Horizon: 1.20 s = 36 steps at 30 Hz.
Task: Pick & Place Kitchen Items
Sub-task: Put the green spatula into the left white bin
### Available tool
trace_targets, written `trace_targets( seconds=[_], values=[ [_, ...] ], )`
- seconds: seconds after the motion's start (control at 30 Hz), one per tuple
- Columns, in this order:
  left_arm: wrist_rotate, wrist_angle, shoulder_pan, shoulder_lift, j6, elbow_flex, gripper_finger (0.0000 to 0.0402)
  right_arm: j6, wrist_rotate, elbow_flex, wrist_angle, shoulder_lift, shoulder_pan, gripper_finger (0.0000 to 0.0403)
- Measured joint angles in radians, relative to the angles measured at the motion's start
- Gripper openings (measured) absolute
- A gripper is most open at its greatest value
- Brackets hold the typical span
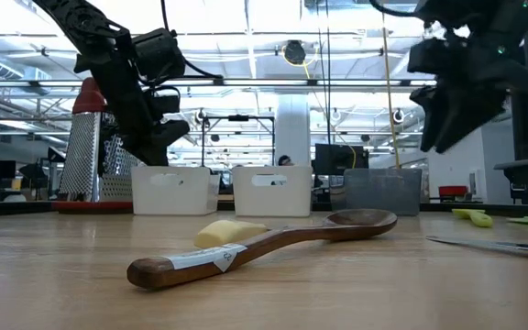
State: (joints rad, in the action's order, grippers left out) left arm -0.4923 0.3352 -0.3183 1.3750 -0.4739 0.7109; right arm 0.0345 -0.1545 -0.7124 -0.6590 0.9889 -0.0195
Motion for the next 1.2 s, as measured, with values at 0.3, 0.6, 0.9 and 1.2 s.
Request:
trace_targets(
  seconds=[0.3,0.6,0.9,1.2],
  values=[
    [0.029,-0.05,0.006,0.0,-0.003,0.0,0.0076,-0.626,0.004,0.0,0.017,0.024,0.012,0.0155],
    [0.054,-0.064,0.007,0.0,-0.003,0.0,0.0076,-1.028,0.08,0.0,-0.218,0.035,-0.052,0.0155],
    [0.052,-0.075,0.007,0.0,-0.003,0.0,0.0076,-1.345,-0.002,0.031,-0.369,0.041,-0.083,0.0155],
    [0.048,-0.129,0.007,0.0,0.057,0.0,0.0076,-1.465,0.047,0.179,-0.285,0.044,-0.083,0.0155]
  ],
)
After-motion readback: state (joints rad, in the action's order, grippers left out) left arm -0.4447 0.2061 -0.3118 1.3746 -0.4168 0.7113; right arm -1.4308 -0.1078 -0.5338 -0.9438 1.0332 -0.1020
